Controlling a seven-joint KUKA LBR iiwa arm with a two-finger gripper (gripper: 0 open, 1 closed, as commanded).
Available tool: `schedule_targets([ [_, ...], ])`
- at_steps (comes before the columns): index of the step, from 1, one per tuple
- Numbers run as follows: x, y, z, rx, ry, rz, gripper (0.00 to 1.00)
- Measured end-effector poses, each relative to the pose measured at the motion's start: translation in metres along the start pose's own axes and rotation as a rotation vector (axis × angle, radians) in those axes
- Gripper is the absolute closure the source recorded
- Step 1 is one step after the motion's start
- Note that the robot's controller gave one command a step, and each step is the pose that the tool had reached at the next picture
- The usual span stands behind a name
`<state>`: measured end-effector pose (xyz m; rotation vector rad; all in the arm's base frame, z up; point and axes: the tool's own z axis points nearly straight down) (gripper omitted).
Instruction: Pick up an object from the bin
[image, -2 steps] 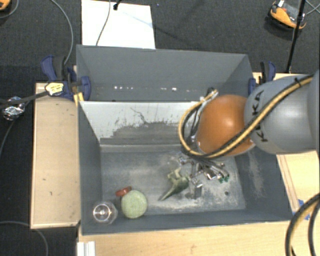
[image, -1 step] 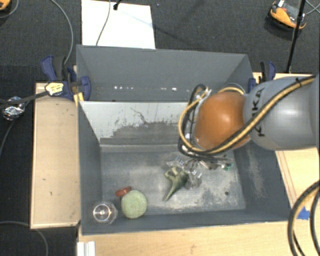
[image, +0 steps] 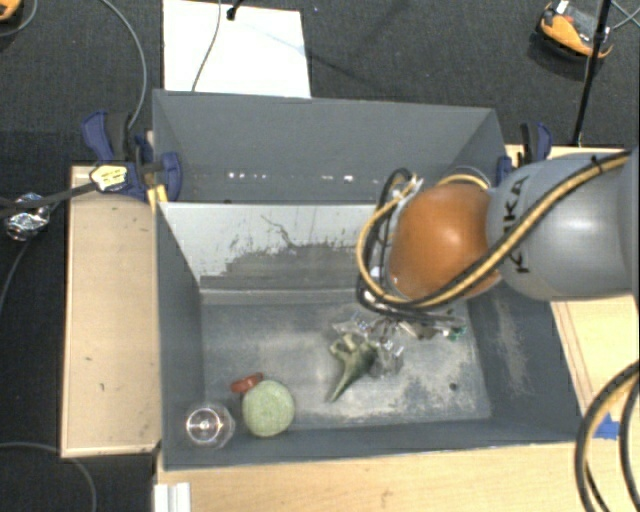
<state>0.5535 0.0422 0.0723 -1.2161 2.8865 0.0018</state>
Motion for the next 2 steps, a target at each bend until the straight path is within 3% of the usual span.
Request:
schedule_targets([
  [2,-0.0072,-0.0042,0.0006,-0.001,0.001,0.010,1.00],
])
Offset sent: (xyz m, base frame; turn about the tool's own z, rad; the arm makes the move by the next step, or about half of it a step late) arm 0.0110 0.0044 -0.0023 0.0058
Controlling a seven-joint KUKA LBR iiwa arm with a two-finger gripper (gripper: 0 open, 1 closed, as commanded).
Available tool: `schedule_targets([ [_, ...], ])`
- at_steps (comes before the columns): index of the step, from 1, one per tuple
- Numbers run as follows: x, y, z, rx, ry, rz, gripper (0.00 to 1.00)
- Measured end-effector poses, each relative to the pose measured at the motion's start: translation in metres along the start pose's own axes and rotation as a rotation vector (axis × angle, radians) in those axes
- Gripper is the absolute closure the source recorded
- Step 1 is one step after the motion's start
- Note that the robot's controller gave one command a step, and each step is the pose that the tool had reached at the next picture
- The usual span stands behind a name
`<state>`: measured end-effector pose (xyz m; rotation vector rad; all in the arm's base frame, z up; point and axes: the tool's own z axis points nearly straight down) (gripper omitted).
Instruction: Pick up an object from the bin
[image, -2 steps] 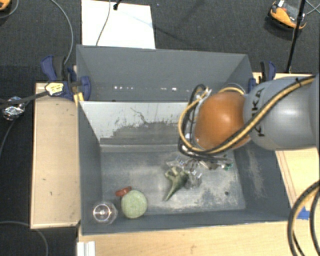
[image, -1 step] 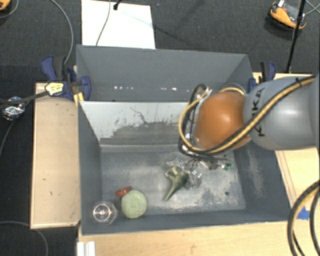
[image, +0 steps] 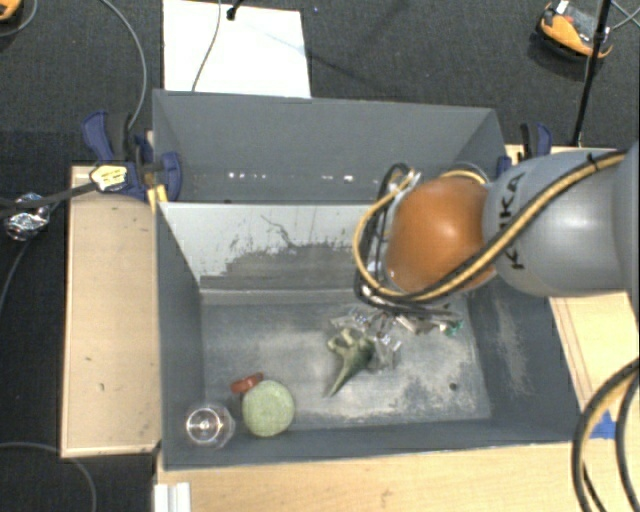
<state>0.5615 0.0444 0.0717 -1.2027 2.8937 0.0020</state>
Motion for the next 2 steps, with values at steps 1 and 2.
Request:
schedule_targets([
  [1,-0.005,-0.004,0.000,0.000,-0.003,0.007,1.00],
  [2,-0.002,-0.003,-0.037,-0.006,0.003,0.011,1.00],
])
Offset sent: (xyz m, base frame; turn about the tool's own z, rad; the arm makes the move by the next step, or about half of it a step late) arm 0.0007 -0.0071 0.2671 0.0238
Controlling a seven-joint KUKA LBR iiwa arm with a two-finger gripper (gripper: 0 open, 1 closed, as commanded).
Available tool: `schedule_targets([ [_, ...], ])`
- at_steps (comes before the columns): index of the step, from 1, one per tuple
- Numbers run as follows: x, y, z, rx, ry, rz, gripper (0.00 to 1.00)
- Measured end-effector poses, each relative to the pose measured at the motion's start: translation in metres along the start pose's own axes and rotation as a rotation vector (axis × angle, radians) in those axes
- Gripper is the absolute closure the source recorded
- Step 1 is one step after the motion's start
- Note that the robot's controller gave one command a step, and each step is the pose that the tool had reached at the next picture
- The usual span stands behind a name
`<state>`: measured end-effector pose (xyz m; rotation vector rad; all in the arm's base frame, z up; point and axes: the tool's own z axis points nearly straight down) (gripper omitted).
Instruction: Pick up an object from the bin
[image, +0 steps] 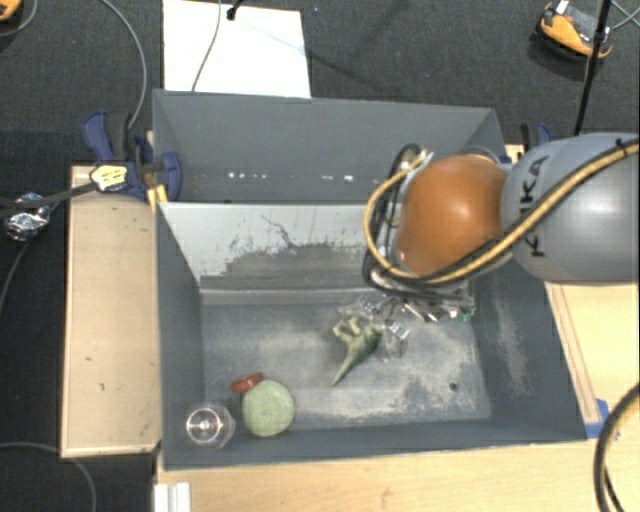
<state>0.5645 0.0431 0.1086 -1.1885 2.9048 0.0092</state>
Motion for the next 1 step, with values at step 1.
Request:
schedule_targets([
  [1,-0.0008,-0.0015,-0.0160,0.002,-0.003,-0.002,1.00],
])
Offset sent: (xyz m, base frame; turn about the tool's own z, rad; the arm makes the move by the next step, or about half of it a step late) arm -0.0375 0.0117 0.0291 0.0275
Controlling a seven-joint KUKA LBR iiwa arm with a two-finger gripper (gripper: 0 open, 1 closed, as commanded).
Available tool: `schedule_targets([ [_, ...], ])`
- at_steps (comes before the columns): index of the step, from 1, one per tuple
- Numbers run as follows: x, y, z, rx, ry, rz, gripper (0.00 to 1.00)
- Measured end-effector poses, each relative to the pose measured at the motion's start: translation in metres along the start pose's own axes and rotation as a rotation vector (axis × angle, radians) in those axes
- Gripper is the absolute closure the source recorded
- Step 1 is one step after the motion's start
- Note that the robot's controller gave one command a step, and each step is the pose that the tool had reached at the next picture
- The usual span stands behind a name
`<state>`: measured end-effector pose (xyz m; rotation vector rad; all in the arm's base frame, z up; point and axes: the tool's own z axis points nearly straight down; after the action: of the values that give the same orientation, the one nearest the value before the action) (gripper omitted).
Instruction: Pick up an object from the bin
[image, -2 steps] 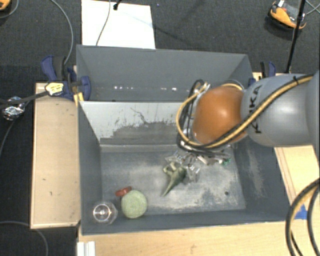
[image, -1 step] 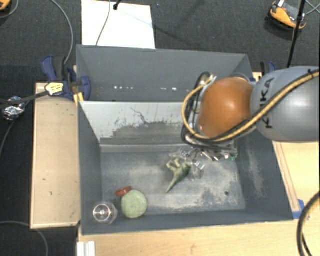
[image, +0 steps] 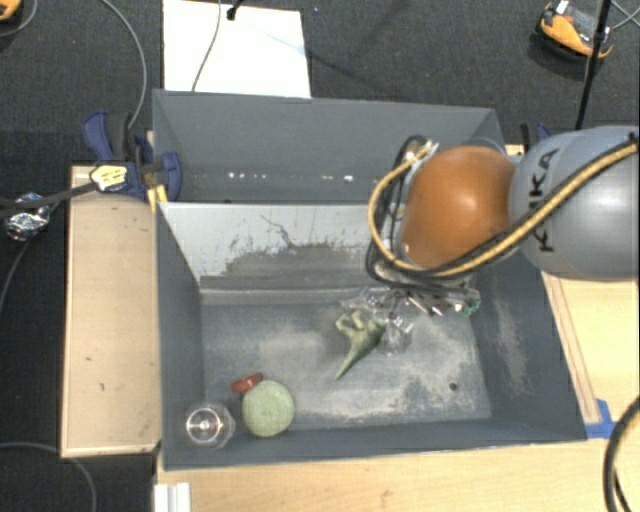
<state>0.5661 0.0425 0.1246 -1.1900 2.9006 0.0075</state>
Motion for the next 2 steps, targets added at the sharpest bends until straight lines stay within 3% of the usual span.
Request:
schedule_targets([
  [1,0.0186,0.0364,-0.0132,-0.003,0.001,0.032,1.00],
  [2,0.0186,0.0364,-0.0132,-0.003,0.001,0.033,1.00],
])
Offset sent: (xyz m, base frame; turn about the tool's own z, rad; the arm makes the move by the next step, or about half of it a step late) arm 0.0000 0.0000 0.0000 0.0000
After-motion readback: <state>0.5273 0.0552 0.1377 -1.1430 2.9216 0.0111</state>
